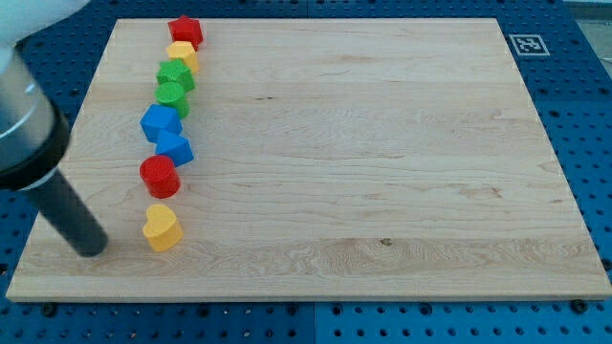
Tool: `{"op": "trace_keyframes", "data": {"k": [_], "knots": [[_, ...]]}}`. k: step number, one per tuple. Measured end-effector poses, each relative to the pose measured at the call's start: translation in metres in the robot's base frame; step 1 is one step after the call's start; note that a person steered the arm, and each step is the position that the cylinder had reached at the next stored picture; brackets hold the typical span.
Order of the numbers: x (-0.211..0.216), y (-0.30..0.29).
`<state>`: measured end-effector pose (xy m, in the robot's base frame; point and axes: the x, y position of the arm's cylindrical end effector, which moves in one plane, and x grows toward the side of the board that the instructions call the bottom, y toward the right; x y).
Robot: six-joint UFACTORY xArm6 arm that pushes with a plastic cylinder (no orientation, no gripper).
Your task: Slide the blue triangle bottom of the blue cube
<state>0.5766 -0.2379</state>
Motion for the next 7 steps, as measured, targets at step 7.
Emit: {"op": "trace_keyframes", "data": {"k": [7], "knots": [[0.011, 0.153]]}}
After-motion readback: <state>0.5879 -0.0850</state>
